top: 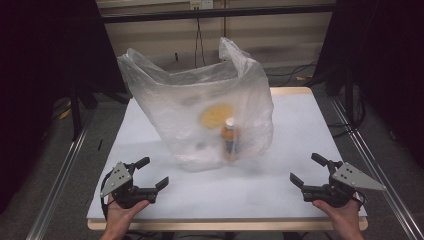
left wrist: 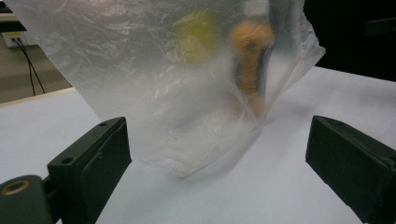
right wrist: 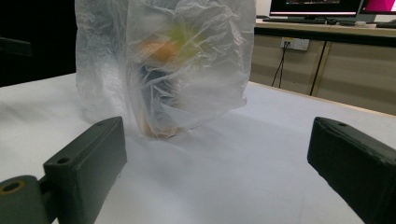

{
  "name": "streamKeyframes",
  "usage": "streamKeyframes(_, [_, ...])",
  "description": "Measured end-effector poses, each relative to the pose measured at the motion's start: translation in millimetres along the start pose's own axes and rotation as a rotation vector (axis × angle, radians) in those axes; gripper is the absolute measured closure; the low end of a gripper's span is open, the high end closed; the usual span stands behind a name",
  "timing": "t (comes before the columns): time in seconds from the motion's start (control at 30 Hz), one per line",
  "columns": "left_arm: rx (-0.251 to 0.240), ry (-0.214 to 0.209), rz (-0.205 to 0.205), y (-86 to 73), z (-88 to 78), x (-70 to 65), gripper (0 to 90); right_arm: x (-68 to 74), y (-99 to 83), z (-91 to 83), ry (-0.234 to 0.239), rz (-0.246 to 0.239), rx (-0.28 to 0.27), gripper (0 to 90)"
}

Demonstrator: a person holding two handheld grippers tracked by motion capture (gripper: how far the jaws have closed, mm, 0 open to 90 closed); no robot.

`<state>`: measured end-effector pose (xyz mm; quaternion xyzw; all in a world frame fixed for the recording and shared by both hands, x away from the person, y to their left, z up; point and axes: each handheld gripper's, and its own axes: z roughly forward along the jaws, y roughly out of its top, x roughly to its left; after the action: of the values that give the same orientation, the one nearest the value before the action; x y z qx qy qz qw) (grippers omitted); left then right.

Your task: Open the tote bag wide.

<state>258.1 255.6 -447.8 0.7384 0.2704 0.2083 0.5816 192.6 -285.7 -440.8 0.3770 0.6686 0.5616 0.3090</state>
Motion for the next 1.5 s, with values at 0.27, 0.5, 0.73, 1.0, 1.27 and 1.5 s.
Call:
streamKeyframes(0.27, [-0.016,-0.010,-0.041,-0.8,1.9,-2.4,15.8,0.9,-2.2,6.3,0.011,0.000,0.052,8.9])
streamKeyframes(0.5, [0.029,-0.053,-0.008,-1.1,4.3,-2.3,34.0,-1.9,-2.8,11.3,0.069,0.011,0.080,34.0])
streamKeyframes(0.73, [0.020,-0.119,-0.010,4.6,3.7,-10.1,55.6,-6.8,0.3,13.7,0.140,0.014,0.095,59.1])
streamKeyframes(1.0, [0.045,-0.174,-0.037,8.8,6.9,-8.7,78.7,-4.9,9.1,17.8,0.184,0.014,0.087,80.2])
streamKeyframes(1.27, [0.062,-0.201,-0.049,18.2,11.9,-12.2,90.0,-4.7,19.3,22.4,0.227,0.028,0.097,90.0])
streamKeyframes(1.5, [0.056,-0.224,-0.080,26.4,19.0,-9.8,90.0,-1.3,35.2,33.7,0.267,0.052,0.115,90.0])
